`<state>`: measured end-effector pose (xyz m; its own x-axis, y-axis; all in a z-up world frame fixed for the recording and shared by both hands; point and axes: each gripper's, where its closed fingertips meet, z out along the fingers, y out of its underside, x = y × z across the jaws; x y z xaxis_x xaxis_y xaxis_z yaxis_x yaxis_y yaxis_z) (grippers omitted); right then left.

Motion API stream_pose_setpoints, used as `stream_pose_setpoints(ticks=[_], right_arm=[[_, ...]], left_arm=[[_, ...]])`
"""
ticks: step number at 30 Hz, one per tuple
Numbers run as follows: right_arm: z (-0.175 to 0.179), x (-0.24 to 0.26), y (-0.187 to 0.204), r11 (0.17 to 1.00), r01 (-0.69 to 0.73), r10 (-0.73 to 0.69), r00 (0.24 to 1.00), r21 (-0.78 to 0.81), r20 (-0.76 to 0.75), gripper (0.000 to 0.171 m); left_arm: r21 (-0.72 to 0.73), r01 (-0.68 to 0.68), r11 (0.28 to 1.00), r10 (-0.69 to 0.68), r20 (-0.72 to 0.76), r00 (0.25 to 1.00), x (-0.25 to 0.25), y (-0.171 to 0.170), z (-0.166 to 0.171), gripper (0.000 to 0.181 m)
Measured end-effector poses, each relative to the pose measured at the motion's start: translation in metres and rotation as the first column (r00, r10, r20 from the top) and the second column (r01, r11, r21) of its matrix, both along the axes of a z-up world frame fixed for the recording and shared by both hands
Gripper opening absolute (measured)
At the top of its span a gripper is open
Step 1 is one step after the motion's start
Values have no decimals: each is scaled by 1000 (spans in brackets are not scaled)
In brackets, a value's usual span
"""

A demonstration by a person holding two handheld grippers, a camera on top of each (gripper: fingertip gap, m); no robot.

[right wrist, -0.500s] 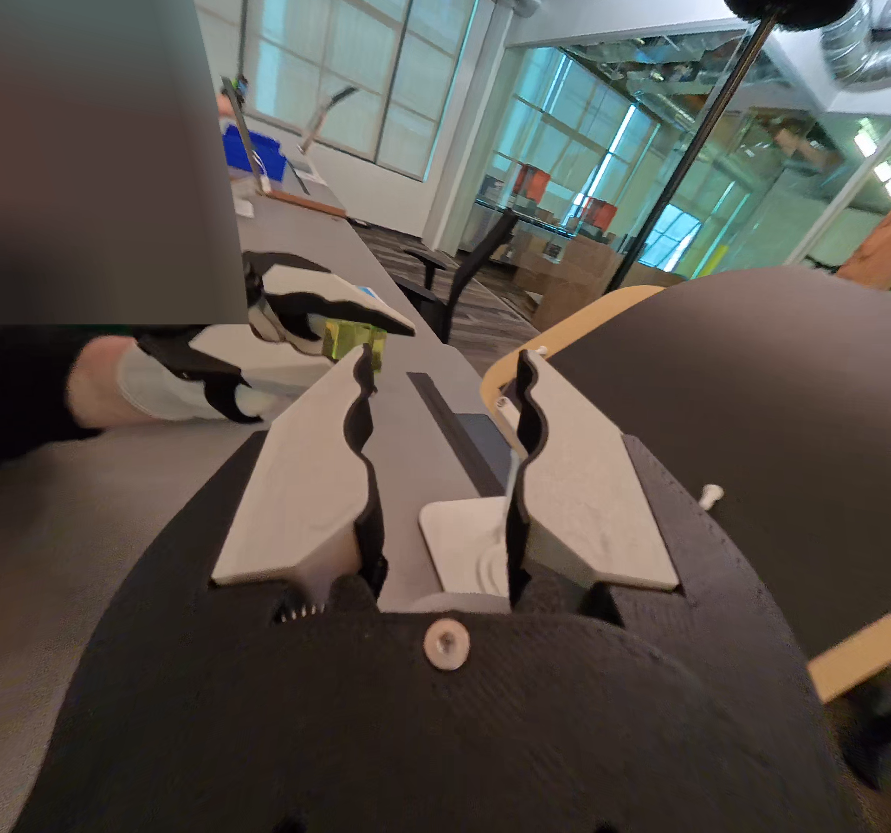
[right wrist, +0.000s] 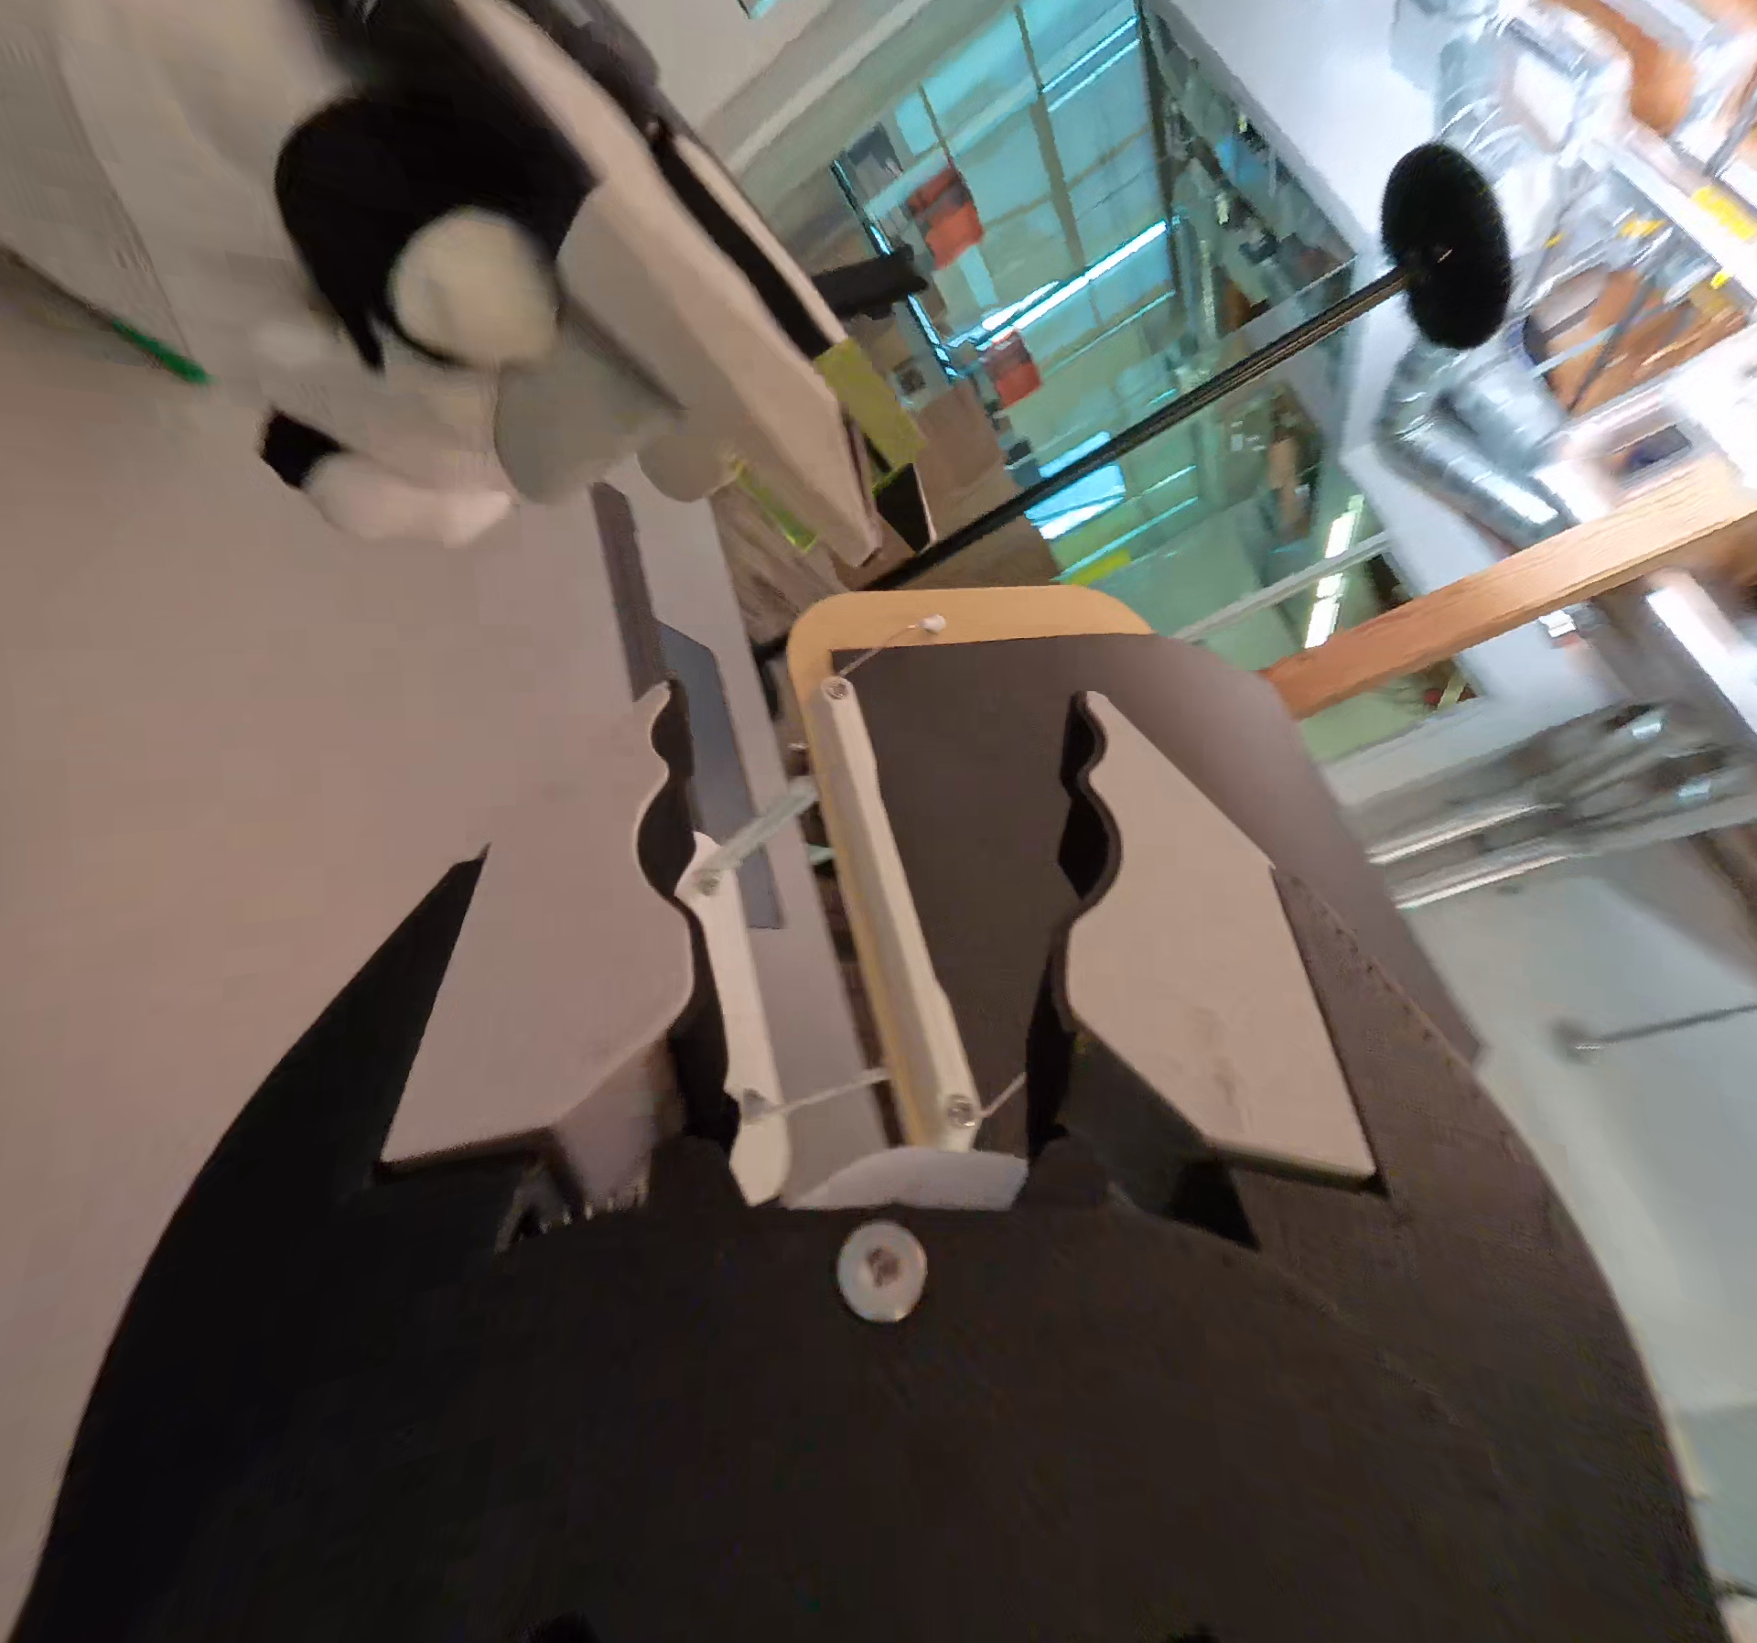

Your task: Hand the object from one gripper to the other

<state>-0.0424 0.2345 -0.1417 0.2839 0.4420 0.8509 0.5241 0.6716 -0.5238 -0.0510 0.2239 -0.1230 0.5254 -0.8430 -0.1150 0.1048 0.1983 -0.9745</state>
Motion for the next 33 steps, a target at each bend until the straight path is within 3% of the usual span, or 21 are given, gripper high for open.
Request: stream_pose_setpoints(ticks=[6,13,20,26,33], right_arm=[[-7,-17,-2,968,52,-70,996,247,64,81],[-18,-39,-29,965,-72,48,994,254,100,71],[-23,-37,-36,971,-119,87,984,209,156,68],[-23,-28,-44,972,-152,112,970,178,218,40],[-28,-36,-51,972,-176,139,966,159,220,43]], left_arm=[[-301,326,896,-291,157,944,5,-13,-5,38],[-420,549,723,-528,178,831,22,-48,-19,37],[-424,591,686,-575,181,798,23,-56,-22,37],[-453,619,641,-627,156,763,27,-66,-31,37],[-453,642,619,-655,154,740,27,-70,-36,37]])
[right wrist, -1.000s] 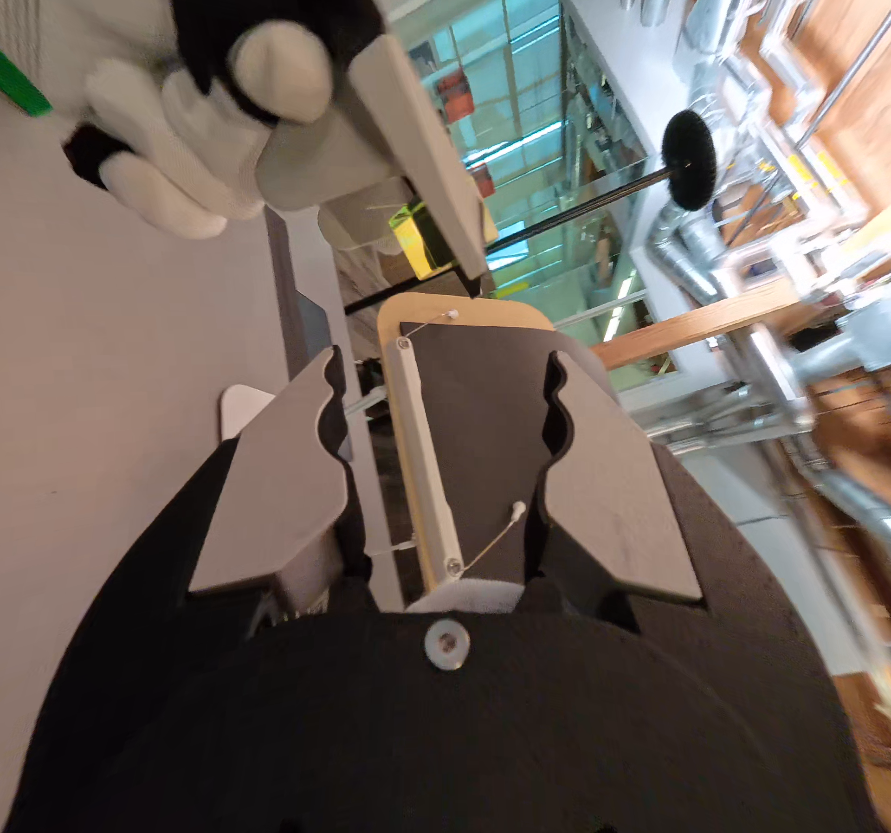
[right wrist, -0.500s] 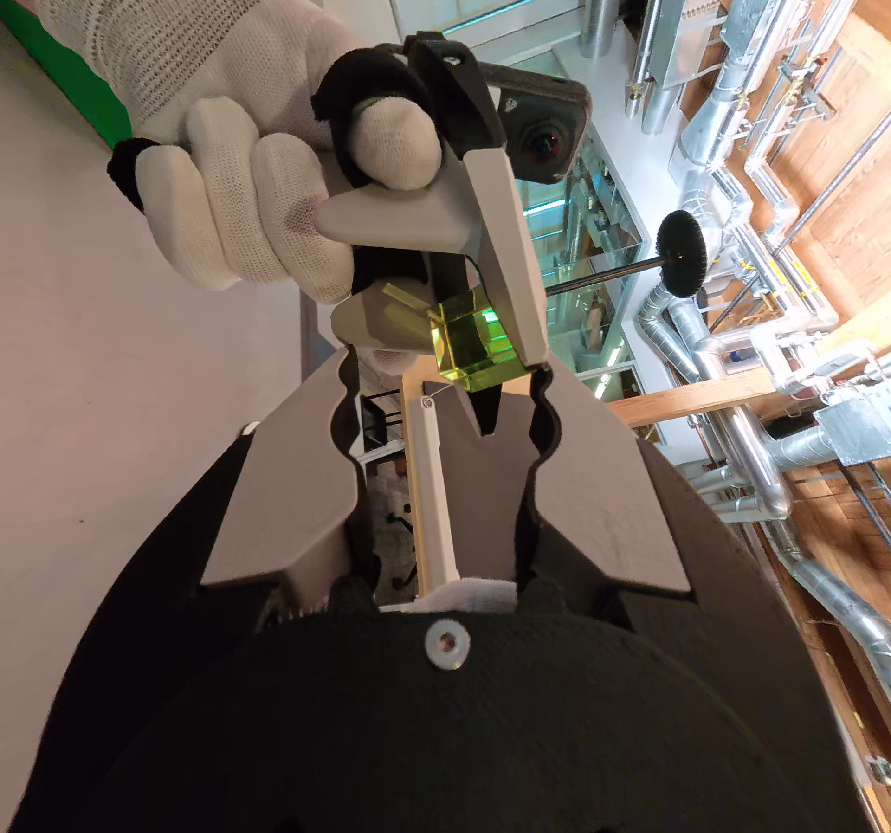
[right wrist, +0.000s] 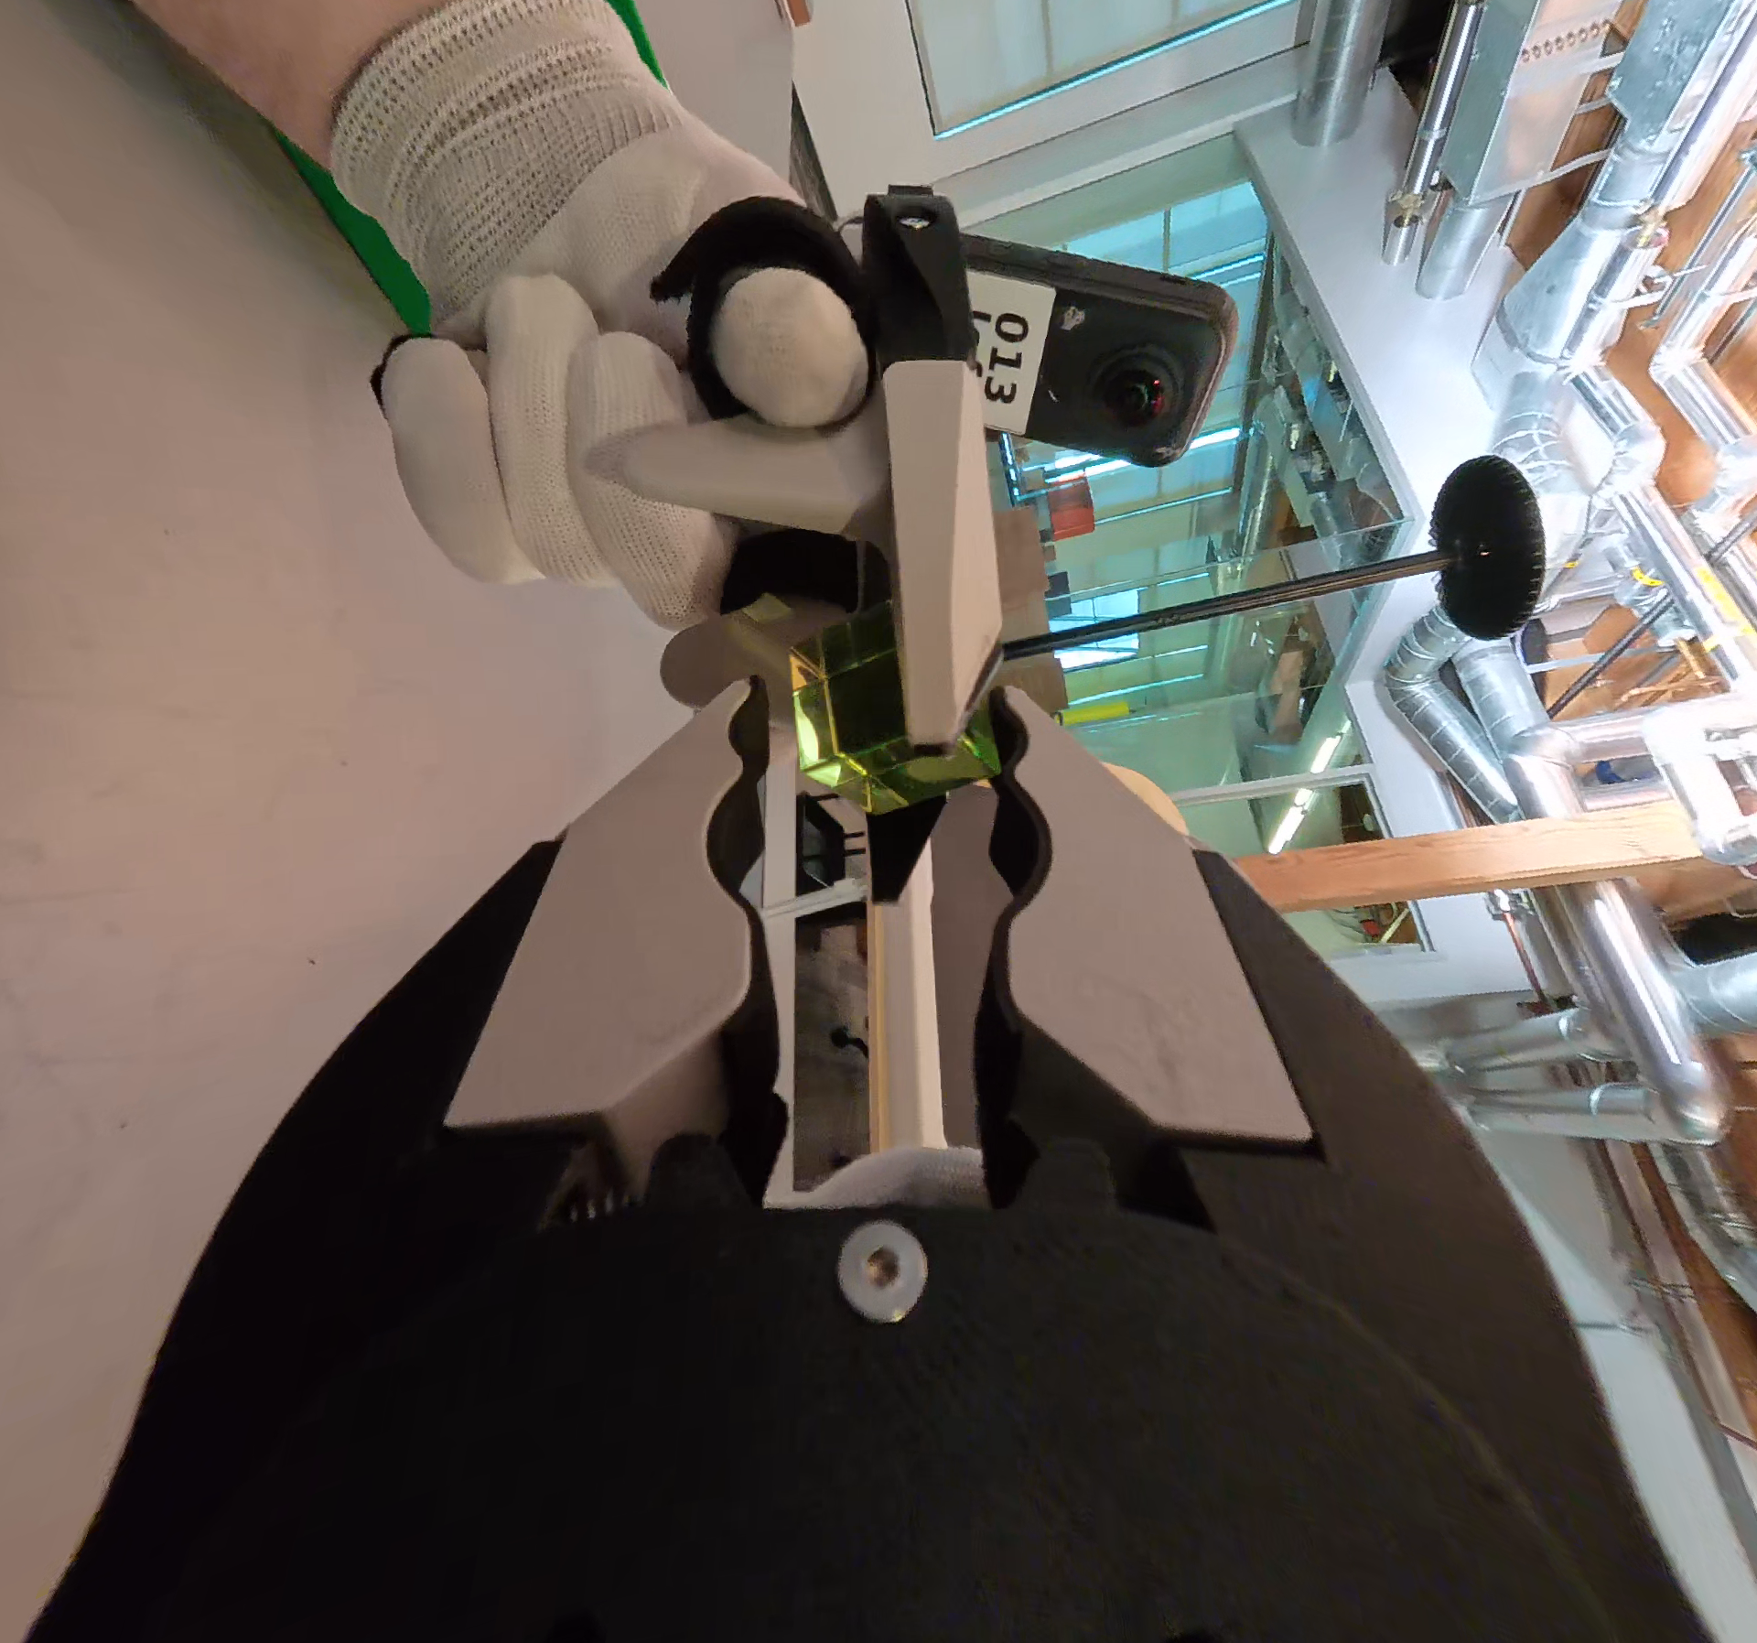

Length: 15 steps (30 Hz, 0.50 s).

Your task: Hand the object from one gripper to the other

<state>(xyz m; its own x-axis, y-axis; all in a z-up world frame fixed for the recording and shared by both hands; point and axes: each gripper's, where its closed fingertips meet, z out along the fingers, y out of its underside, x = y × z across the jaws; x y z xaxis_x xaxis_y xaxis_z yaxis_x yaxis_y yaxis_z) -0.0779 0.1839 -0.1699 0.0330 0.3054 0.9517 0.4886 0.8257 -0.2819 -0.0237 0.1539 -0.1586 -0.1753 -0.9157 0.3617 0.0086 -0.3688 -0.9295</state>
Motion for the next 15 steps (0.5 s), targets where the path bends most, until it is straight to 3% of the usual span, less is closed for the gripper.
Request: stream_pose_setpoints(ticks=[6,15], right_arm=[[0,3,-6,998,-25,26,999,-55,18,36],[-5,6,-15,992,-58,64,996,-111,57,41]], left_arm=[[13,25,1000,-25,-4,1000,0,-4,-3,37],[21,43,999,-43,-7,999,0,-5,-6,37]])
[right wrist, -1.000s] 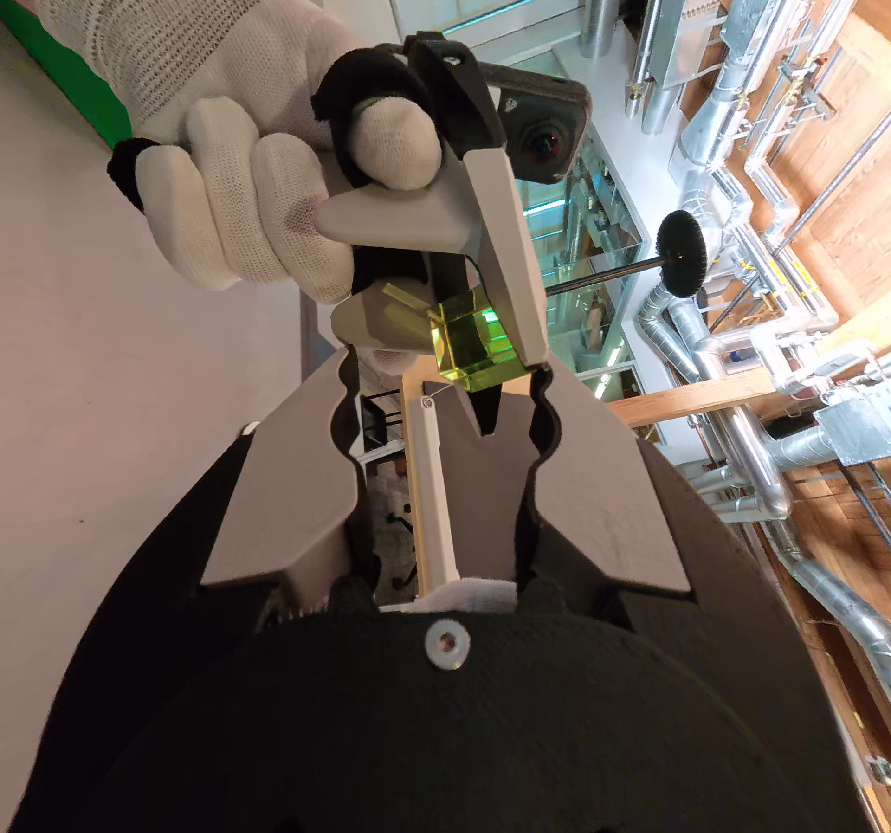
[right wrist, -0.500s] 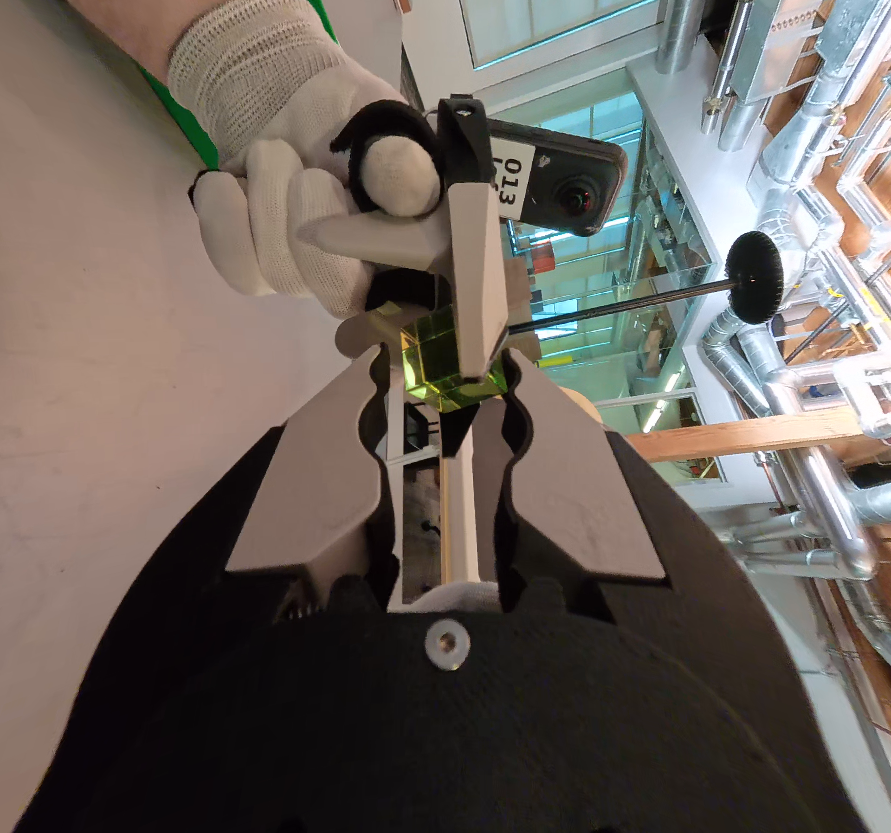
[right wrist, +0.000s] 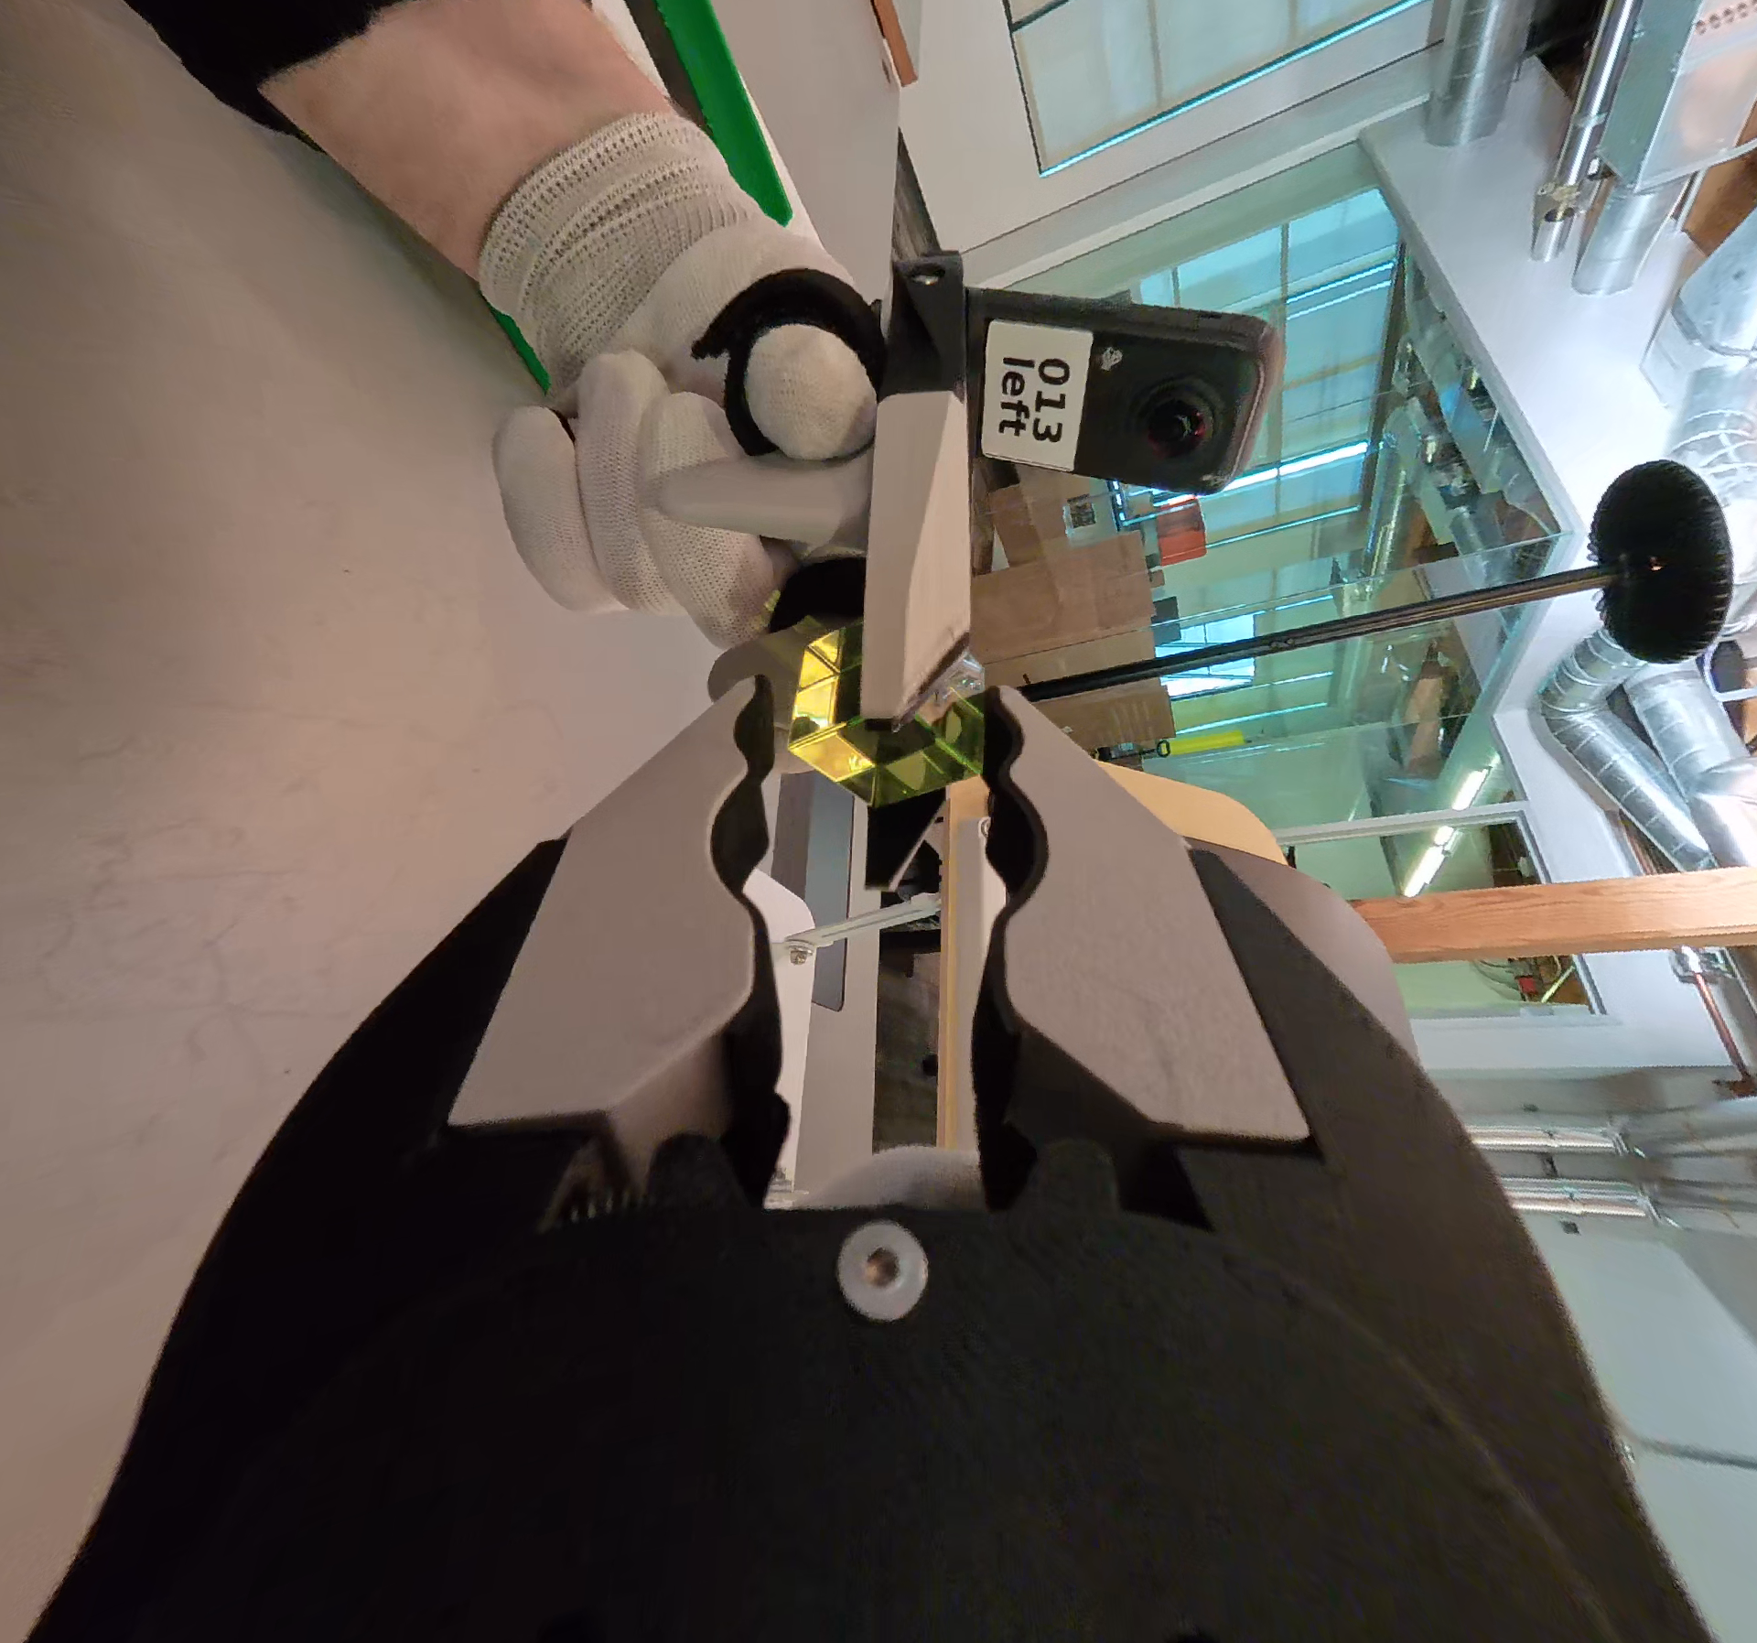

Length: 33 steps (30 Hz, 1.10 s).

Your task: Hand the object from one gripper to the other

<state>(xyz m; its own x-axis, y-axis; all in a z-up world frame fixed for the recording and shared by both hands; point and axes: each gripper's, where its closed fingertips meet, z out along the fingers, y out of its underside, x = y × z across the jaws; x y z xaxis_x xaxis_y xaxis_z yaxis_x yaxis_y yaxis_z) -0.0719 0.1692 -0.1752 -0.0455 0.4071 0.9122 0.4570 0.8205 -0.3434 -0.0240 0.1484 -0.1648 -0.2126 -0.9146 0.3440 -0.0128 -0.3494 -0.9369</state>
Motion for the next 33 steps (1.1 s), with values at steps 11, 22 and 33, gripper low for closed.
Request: stream_pose_setpoints(ticks=[11,22,33], right_arm=[[4,-2,-3,999,-2,2,1000,41,-4,37],[8,-4,-1,997,25,-24,1000,77,-15,36],[15,-1,12,990,96,-91,994,100,-55,36]], left_arm=[[4,17,1000,-18,12,1000,-3,-1,1,38],[-12,21,1000,-20,45,999,-6,0,5,38],[-10,-94,995,95,95,991,-7,17,14,36]])
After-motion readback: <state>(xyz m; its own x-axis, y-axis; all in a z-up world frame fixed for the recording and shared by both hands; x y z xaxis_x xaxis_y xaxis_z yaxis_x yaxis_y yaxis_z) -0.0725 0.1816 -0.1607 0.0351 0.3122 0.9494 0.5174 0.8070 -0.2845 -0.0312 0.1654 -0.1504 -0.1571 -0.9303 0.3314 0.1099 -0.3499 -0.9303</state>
